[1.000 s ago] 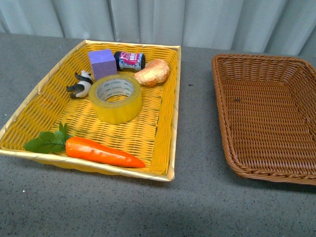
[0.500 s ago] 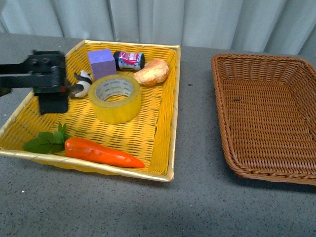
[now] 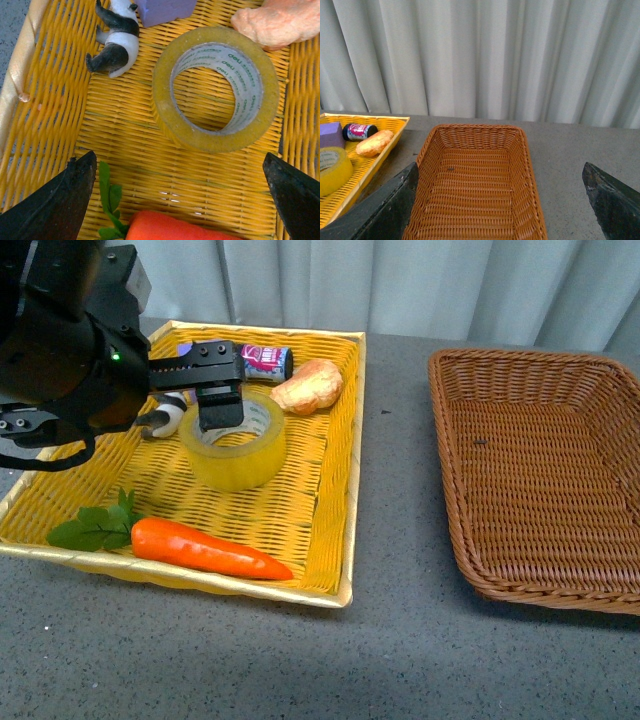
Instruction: Move tape to another basket
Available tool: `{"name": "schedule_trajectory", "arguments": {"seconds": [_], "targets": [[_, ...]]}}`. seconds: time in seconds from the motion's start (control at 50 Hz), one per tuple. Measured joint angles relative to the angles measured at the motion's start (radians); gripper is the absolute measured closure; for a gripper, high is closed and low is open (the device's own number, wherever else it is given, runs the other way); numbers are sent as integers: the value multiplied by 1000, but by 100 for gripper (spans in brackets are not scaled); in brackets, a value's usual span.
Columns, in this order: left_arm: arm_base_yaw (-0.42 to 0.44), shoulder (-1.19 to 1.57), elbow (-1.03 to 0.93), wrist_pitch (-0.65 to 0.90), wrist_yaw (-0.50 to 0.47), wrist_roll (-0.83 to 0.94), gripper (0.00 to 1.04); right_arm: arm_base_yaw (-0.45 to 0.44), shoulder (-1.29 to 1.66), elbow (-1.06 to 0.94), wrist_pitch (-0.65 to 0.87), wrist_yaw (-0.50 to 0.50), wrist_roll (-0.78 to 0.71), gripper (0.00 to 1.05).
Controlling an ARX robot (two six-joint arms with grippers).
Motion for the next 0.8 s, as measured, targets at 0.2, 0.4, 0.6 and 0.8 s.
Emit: {"name": "schedule_trajectory", "arguments": {"seconds": [0.2, 0.4, 0.6, 0.8], "targets": [[2, 113, 117, -109, -58, -93, 6, 0, 0, 0, 0, 0, 0, 9], [13, 173, 183, -166, -57, -170, 6, 0, 0, 0, 0, 0, 0, 9], [22, 216, 249, -227, -51, -240, 6, 0, 0, 0, 0, 0, 0, 9], [18, 252, 298, -277, -67, -290, 6, 0, 0, 0, 0, 0, 0, 9]]}}
